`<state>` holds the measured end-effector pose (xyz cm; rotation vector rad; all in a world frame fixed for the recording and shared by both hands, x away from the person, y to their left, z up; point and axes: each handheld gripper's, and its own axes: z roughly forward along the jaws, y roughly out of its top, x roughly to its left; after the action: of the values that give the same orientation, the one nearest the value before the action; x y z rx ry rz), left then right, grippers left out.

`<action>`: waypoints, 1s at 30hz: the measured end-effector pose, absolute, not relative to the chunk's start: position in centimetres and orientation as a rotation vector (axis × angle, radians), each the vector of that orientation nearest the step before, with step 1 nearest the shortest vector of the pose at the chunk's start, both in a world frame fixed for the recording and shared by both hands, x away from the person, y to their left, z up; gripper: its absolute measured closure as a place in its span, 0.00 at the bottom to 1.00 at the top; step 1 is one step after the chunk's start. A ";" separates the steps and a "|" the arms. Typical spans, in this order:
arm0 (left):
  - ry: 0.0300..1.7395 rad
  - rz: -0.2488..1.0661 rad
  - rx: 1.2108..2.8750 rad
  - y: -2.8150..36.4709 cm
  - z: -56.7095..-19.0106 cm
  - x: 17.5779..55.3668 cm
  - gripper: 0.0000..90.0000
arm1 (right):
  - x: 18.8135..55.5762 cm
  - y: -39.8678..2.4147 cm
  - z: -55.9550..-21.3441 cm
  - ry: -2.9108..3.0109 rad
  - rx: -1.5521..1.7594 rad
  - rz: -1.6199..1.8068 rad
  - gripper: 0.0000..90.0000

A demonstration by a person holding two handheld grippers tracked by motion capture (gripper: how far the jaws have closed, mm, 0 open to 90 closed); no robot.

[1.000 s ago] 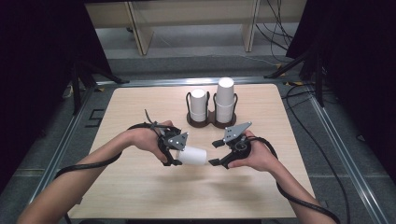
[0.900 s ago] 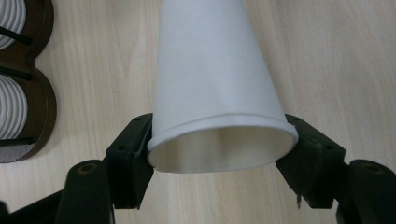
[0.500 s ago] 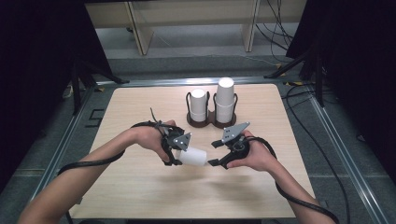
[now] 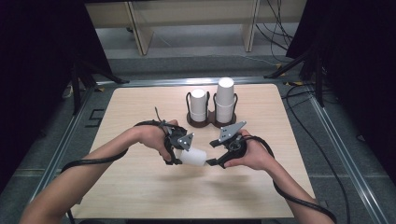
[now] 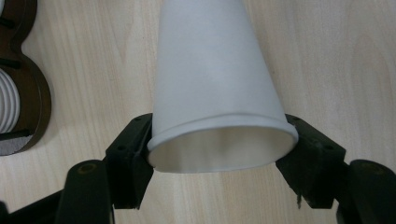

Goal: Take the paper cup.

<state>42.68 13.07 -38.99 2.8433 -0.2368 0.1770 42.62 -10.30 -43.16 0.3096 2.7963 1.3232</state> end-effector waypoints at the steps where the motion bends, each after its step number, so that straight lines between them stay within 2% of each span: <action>1: -0.231 0.176 2.849 13.0 -39.0 42.7 0.35 | 42.6 -10.2 -43.1 2.798 0.310 1.316 0.26; 30: -0.250 0.165 2.893 11.9 -38.9 42.8 0.35 | 42.7 -7.0 -42.3 2.834 0.207 1.213 0.26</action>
<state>42.84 11.92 -38.91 2.8932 -0.2505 0.1650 42.70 -6.97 -42.34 0.2067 2.8338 1.2129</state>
